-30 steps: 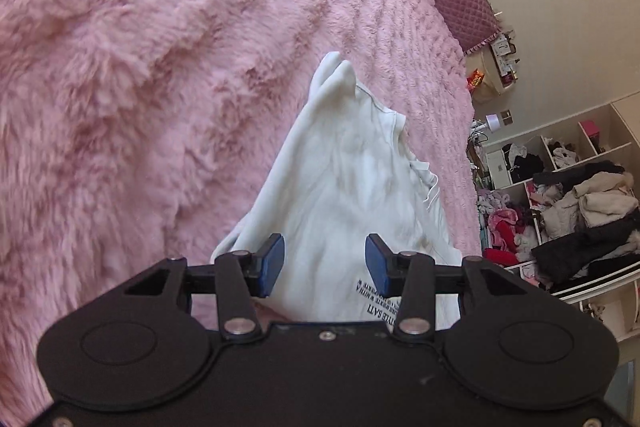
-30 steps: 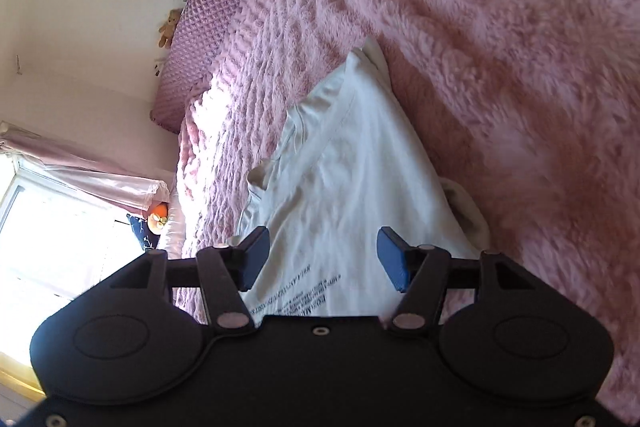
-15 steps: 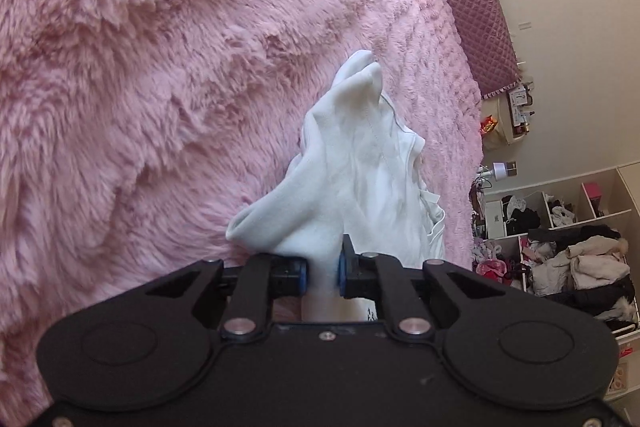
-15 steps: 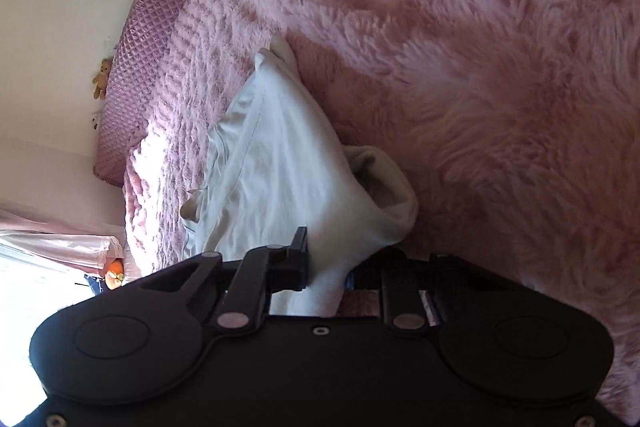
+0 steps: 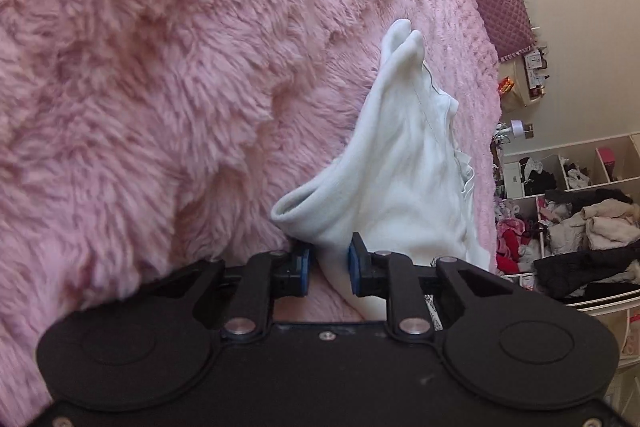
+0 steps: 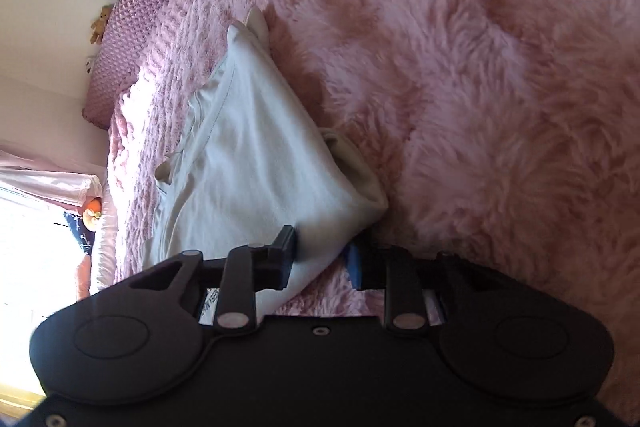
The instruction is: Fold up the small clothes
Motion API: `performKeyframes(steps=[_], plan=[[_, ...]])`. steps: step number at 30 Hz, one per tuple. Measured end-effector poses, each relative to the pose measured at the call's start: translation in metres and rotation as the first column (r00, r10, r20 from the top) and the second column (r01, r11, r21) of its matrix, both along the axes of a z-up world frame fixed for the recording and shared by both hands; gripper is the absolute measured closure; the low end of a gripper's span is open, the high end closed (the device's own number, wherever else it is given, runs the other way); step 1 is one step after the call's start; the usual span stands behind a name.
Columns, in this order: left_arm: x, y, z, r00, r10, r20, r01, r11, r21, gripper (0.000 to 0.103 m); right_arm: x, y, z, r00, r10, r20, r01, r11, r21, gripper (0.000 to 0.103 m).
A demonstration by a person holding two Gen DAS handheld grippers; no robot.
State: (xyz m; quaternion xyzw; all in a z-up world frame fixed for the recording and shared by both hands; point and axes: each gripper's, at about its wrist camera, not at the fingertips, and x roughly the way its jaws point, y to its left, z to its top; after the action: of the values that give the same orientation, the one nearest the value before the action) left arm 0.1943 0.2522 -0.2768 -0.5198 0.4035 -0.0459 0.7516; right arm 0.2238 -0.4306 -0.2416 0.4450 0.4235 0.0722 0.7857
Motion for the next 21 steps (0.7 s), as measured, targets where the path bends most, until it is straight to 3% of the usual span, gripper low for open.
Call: performKeyframes(steps=[1, 2, 4, 5, 9, 11, 14, 18, 21], plan=[[-0.003, 0.006, 0.006, 1.000, -0.007, -0.004, 0.007, 1.000, 0.016, 0.073, -0.002, -0.006, 0.004, 1.000, 0.008, -0.007, -0.008, 1.000, 0.001, 0.071], [-0.004, 0.012, 0.020, 1.000, -0.019, 0.001, 0.019, 0.996, 0.087, 0.071, -0.004, -0.011, 0.013, 1.000, 0.020, -0.006, -0.021, 0.999, -0.036, 0.065], [0.000, 0.020, 0.047, 0.999, -0.031, 0.037, 0.022, 0.973, 0.228, 0.059, -0.002, -0.012, 0.037, 0.999, 0.024, 0.022, -0.020, 0.983, -0.185, 0.044], [0.010, 0.022, 0.062, 0.997, -0.046, 0.064, 0.024, 0.954, 0.299, 0.058, 0.004, -0.010, 0.052, 0.997, 0.038, 0.060, -0.020, 0.959, -0.282, 0.042], [0.071, 0.021, 0.089, 0.982, -0.119, 0.149, 0.047, 0.907, 0.419, 0.057, 0.053, 0.007, 0.081, 0.972, 0.129, 0.195, -0.027, 0.890, -0.455, 0.042], [0.113, 0.009, 0.094, 0.969, -0.156, 0.190, 0.044, 0.871, 0.490, 0.057, 0.083, 0.019, 0.083, 0.957, 0.154, 0.246, -0.010, 0.864, -0.503, 0.042], [0.166, -0.010, 0.090, 0.965, -0.181, 0.189, 0.046, 0.827, 0.561, 0.057, 0.132, 0.042, 0.079, 0.940, 0.200, 0.277, -0.006, 0.820, -0.573, 0.044], [0.202, -0.024, 0.077, 0.968, -0.183, 0.173, 0.056, 0.826, 0.561, 0.058, 0.177, 0.065, 0.067, 0.933, 0.261, 0.248, -0.025, 0.734, -0.678, 0.046], [0.218, -0.041, 0.072, 0.966, -0.196, 0.166, 0.070, 0.823, 0.563, 0.058, 0.190, 0.069, 0.059, 0.935, 0.280, 0.215, -0.062, 0.729, -0.682, 0.053]])
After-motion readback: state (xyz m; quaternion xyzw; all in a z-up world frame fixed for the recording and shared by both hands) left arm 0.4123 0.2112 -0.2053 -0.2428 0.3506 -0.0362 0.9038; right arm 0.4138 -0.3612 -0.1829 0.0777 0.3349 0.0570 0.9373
